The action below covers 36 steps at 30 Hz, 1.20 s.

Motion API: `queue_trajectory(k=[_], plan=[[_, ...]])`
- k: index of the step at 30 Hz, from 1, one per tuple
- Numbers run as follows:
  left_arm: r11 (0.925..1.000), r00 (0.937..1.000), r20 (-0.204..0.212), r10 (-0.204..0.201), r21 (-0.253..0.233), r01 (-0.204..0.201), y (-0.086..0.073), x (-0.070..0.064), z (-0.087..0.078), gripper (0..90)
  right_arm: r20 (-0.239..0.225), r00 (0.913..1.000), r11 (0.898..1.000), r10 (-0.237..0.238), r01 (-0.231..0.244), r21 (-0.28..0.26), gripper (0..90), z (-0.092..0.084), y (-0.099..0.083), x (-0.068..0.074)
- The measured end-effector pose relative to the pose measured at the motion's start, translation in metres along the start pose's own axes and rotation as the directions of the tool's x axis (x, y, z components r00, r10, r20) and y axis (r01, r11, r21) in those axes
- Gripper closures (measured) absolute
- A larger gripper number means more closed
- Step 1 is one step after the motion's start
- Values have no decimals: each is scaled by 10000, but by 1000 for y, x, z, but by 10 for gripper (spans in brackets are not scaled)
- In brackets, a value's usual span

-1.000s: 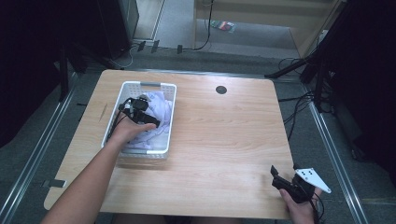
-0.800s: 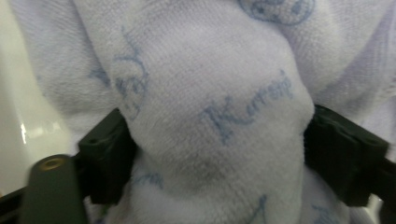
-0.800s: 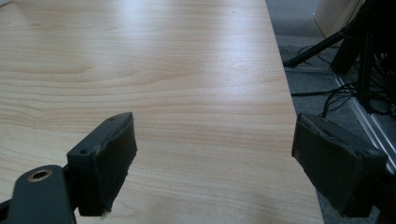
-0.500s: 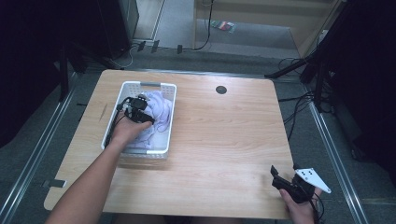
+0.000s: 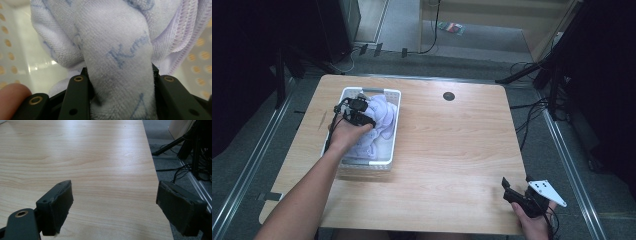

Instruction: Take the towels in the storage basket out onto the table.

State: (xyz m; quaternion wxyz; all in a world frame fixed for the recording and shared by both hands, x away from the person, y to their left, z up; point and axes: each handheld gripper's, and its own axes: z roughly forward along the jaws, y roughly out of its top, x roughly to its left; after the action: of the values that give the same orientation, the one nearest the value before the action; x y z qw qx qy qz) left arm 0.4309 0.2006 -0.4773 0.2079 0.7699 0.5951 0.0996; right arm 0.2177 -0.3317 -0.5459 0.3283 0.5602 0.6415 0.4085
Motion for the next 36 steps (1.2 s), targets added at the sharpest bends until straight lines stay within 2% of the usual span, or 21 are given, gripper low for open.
queue_trajectory(k=[5,9,11,19,23,28,32,36], plan=[[9996,9999,-99,-19,-285,16,8,4,-23,614,6,10000,10000,13,-13,8,143,0,0,0],[9993,9999,-134,-39,-375,34,10,6,-33,614,19,10000,10000,-13,13,9,144,0,0,0],[9985,9998,-62,-172,-512,168,11,10,-42,613,13,10000,10000,4,-4,29,144,0,0,0],[9983,9996,-123,-259,-516,252,18,15,-64,609,40,10000,10000,-17,16,49,145,1,0,0],[9983,9992,-326,-236,-548,218,22,14,-72,608,44,10000,10000,-11,11,49,145,1,0,0],[9979,9994,-271,-223,-606,206,27,11,-85,609,41,10000,10000,-25,24,55,145,1,0,0],[9959,9995,-153,-265,-864,251,32,8,-96,605,40,10000,10000,-12,12,56,145,1,0,0],[9959,9999,-91,-67,-901,58,38,3,-106,603,38,10000,10000,-16,15,59,145,1,0,0]])
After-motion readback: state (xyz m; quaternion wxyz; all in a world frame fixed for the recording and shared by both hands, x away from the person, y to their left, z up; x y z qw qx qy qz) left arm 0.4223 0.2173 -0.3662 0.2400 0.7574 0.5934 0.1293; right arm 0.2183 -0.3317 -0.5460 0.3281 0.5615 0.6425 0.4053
